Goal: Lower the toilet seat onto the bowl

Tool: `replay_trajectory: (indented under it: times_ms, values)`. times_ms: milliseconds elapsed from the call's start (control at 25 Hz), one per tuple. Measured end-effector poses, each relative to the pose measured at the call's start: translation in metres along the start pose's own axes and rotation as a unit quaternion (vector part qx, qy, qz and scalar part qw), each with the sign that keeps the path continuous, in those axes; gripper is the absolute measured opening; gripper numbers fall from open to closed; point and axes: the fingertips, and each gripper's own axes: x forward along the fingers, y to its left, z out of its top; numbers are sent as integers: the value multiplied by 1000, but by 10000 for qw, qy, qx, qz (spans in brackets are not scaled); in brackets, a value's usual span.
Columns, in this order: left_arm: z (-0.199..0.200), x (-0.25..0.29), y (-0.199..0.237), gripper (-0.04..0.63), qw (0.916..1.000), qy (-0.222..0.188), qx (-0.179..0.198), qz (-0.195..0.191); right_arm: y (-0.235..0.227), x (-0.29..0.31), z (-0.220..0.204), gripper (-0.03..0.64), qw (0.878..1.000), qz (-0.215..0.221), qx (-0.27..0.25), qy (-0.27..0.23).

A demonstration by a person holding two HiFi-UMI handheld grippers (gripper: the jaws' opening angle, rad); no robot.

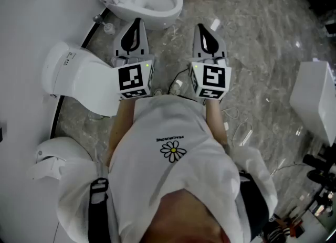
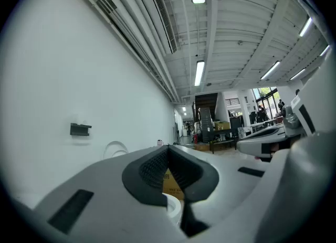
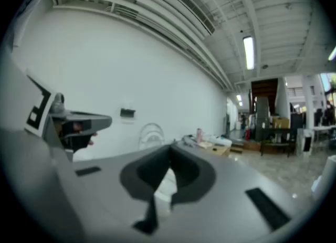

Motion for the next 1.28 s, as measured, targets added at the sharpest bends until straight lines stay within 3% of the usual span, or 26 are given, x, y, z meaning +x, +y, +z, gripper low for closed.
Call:
replay_trajectory:
  times_ms: [480, 720, 960, 1280]
  values:
    - [4, 18, -13, 20, 9999, -103, -15, -60, -19, 3, 2, 29, 9998, 44, 213, -6]
    - [-2, 25, -15, 20, 9999, -62, -113, 103, -29, 3, -2, 31, 9994, 227, 247, -69]
    - [1, 29, -33, 20, 9995, -257, 81, 148, -47, -3, -20, 31, 9989, 308, 350, -54]
    - [15, 37, -53, 20, 9989, -473, 72, 30, -66, -18, -28, 31, 9975, 278, 647, -110]
